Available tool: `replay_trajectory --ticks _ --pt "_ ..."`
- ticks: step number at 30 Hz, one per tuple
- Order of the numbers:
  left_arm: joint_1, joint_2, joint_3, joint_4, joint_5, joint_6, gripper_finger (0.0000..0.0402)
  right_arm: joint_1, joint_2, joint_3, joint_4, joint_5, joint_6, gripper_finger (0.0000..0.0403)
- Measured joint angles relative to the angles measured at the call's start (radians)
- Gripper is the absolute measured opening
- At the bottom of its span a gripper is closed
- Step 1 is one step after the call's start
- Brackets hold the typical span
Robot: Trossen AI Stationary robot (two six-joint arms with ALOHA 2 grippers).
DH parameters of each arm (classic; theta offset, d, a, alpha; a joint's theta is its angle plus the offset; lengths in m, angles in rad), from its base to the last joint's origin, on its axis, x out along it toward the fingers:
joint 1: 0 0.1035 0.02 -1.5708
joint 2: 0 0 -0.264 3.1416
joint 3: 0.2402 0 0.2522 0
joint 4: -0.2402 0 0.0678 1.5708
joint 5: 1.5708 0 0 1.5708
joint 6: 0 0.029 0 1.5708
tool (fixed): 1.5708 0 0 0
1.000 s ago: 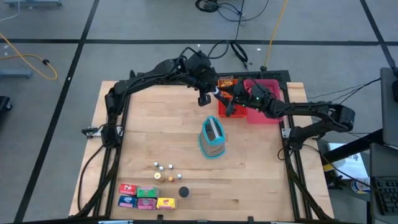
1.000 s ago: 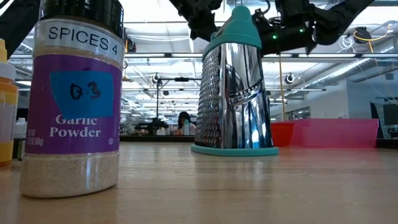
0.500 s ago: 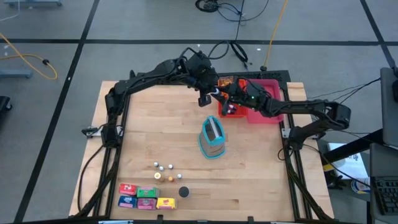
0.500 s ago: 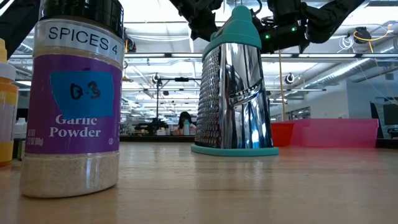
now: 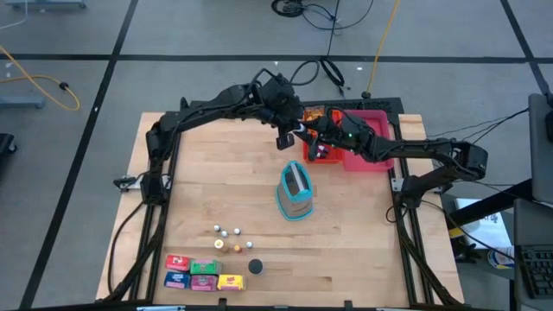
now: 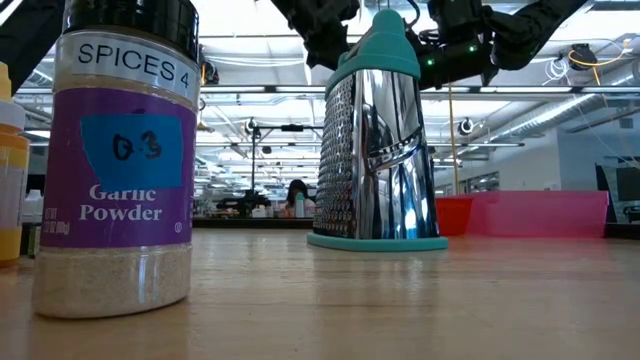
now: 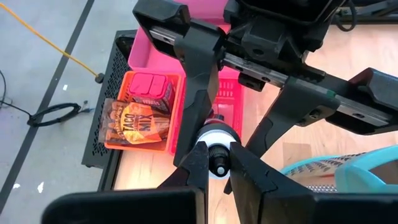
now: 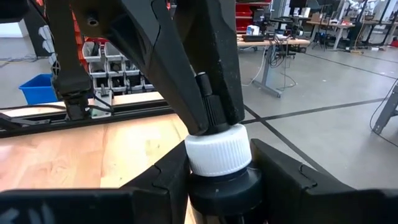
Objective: Pick & Place Kitchen Items
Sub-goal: Put the large black food coloring bottle into the red bin
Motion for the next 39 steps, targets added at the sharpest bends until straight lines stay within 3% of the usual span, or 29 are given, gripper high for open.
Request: replay_trajectory --ticks 10,18,24,29,39 --pt "0.022 -0.006 0.0 -0.035 0.0 -0.023 0.0045 -0.019 0.0 -0.031 0.016 0.001 0.02 0.0138" --pt "0.052 -0.013 0.0 -0.118 -0.164 -0.034 0.0126 -0.044 -0.002 -0.1 0.071 0.001 0.055 0.0138" --pt "0.078 -0.011 0.0 -0.207 -0.175 -0.059 0.0162 -0.051 -0.001 -0.195 0.192 0.0 0.082 0.0138" --pt "0.075 -0.01 0.0 -0.285 -0.136 -0.054 0.0164 -0.056 0.003 -0.286 0.33 0.011 0.106 0.0138" --pt "0.067 -0.01 -0.01 -0.338 -0.087 -0.057 0.0134 -0.078 0.011 -0.372 0.412 0.055 0.141 0.0138"
